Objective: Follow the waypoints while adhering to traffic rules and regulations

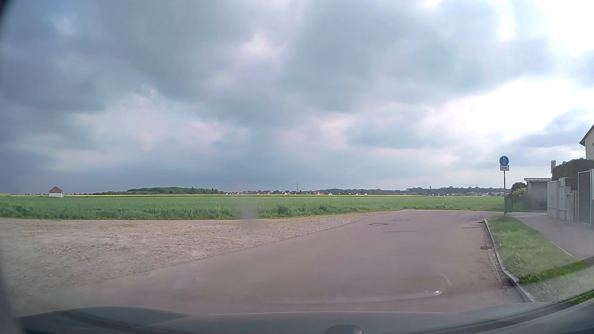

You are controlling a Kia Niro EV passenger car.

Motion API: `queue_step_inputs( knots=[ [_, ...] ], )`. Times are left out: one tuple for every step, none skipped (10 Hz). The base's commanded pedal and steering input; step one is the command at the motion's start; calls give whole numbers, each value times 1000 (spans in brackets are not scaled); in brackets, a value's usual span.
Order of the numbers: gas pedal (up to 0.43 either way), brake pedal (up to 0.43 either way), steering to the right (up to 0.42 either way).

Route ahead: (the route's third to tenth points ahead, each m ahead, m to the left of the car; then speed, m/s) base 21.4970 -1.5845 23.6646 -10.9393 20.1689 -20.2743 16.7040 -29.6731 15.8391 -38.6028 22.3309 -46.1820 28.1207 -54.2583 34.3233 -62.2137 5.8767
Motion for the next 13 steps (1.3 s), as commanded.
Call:
queue_step_inputs(
  knots=[
    [79, 0, 126],
    [67, 0, 121],
    [67, 0, 117],
    [39, 0, 115],
    [28, 0, 115],
    [20, 0, 114],
    [20, 0, 110],
    [20, 0, 106],
    [20, 0, 106],
    [20, 0, 106],
    [39, 0, 106],
    [47, 0, 106],
    [47, 0, 107]
  ],
)
